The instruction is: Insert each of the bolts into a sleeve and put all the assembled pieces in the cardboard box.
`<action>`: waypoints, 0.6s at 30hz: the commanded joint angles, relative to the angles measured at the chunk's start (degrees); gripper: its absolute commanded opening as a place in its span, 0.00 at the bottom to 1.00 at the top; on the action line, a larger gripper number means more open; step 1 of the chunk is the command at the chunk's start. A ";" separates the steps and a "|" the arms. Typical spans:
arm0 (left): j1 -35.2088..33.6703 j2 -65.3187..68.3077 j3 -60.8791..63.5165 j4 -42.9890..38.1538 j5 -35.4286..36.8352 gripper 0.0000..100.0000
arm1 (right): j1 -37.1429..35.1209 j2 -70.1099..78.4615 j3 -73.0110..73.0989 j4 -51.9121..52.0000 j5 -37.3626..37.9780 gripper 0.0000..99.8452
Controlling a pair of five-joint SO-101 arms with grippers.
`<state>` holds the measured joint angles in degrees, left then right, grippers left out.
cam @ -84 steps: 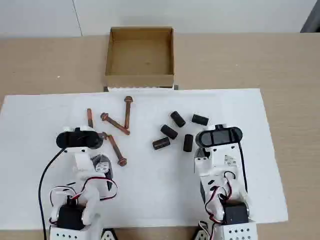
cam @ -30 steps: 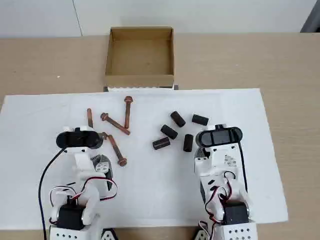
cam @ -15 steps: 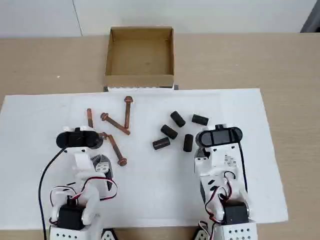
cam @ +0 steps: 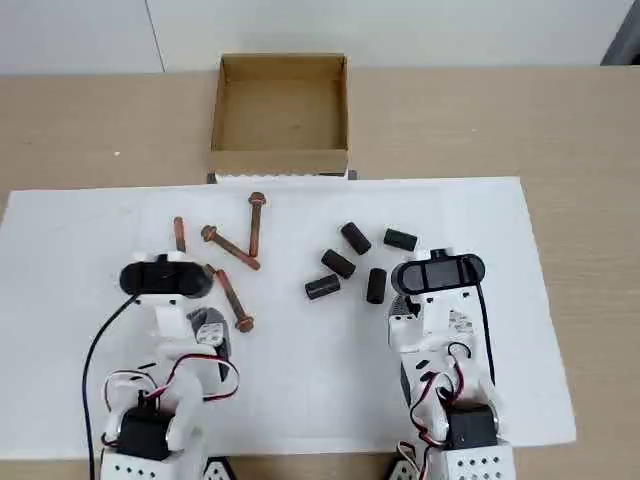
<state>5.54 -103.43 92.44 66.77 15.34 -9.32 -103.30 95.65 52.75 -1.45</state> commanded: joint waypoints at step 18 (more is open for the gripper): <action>0.00 -0.26 -18.15 2.11 -9.76 0.00 | 0.40 -0.57 0.88 -0.22 -0.35 0.00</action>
<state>5.54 -103.43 78.46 66.59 6.11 -9.32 -103.30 95.65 52.75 -1.45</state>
